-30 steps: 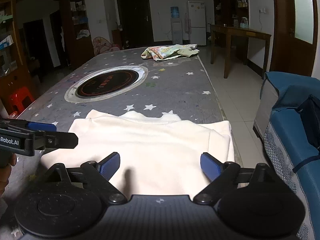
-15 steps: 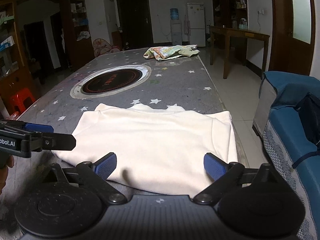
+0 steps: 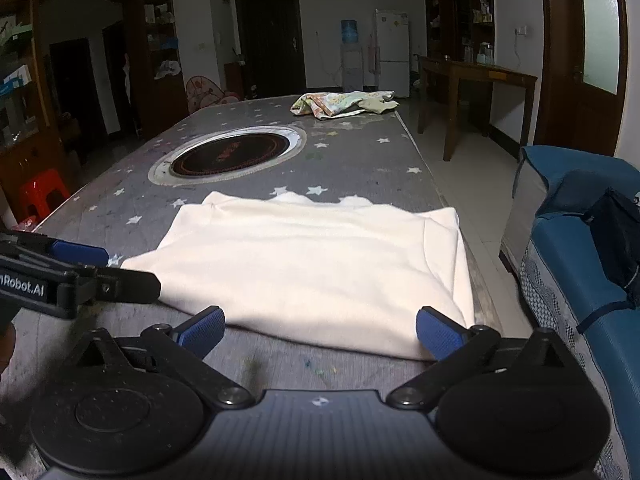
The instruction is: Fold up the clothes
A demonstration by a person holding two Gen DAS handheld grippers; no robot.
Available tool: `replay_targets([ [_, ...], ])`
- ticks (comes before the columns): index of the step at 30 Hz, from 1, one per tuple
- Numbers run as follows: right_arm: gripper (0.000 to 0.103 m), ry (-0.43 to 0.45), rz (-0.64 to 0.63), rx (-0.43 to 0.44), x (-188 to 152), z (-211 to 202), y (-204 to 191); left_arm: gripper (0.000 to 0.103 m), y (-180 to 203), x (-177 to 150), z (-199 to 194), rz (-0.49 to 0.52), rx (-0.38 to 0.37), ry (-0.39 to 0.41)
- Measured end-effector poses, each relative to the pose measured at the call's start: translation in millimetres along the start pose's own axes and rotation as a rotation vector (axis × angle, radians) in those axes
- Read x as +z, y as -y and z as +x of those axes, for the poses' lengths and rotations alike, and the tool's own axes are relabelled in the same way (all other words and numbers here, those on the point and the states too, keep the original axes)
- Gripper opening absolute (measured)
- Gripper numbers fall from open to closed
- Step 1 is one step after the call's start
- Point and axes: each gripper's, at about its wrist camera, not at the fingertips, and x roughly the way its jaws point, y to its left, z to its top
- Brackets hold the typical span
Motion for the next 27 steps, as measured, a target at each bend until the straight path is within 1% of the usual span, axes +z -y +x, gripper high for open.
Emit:
replay_targets([
  [8,0.103,-0.007,0.025,-0.007,-9.7,-6.1,2.8,0.103,7.9,-8.1,-0.9,0.024,-0.004,-0.022],
  [27,0.103,-0.011,0.002,-0.003,-19.6,-13.5,-1.4,0.103,19.5,-20.6,-4.7,0.037,-0.036,-0.047],
])
